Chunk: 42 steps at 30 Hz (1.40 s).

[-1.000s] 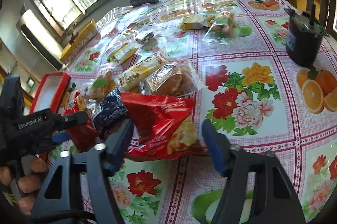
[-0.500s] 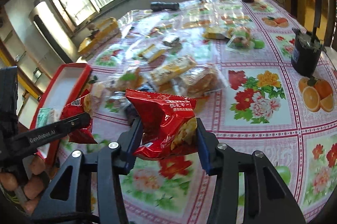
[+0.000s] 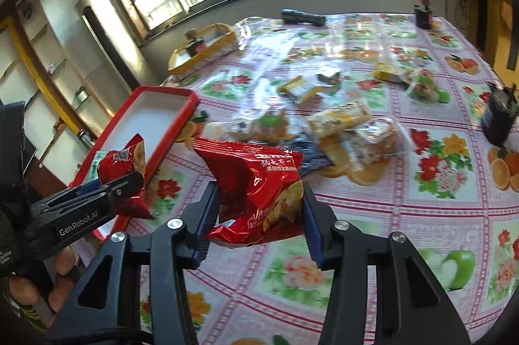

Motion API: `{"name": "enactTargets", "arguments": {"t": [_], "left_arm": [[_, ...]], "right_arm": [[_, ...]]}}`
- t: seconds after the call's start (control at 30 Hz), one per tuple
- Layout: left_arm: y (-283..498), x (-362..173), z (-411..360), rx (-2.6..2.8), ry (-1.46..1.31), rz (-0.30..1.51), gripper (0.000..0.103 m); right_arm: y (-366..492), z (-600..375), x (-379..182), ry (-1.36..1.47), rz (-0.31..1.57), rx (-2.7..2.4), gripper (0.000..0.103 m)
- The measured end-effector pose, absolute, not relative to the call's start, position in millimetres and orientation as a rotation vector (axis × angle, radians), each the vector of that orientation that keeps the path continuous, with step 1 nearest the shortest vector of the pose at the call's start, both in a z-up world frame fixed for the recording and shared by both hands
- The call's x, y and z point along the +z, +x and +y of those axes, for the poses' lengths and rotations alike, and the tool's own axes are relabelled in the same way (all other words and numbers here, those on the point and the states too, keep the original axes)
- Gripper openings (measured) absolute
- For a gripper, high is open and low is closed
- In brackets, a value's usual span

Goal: Organize snacks
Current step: 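Carry the red chip bag with left tool while right tool carries another red bag to the tray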

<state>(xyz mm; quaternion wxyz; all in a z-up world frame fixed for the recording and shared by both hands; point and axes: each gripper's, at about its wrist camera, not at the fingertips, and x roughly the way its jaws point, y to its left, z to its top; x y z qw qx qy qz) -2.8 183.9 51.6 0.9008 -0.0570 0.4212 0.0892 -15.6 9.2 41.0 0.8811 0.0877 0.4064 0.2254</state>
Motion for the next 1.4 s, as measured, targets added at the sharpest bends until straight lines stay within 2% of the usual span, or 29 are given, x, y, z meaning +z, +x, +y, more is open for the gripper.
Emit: {"name": "enactTargets", "arguments": {"t": [0.7, 0.97, 1.4], "left_arm": [[-1.4, 60.2, 255.6, 0.302, -0.202, 0.833, 0.047], [12.1, 58.7, 303.9, 0.394, -0.233, 0.845, 0.046], [37.4, 44.7, 323.4, 0.433, -0.217, 0.873, 0.046]], "right_arm": [[-2.8, 87.3, 56.8, 0.125, 0.847, 0.631, 0.05], [15.5, 128.3, 59.0, 0.134, 0.857, 0.719, 0.05], [66.5, 192.8, 44.1, 0.094, 0.897, 0.773, 0.05]]}}
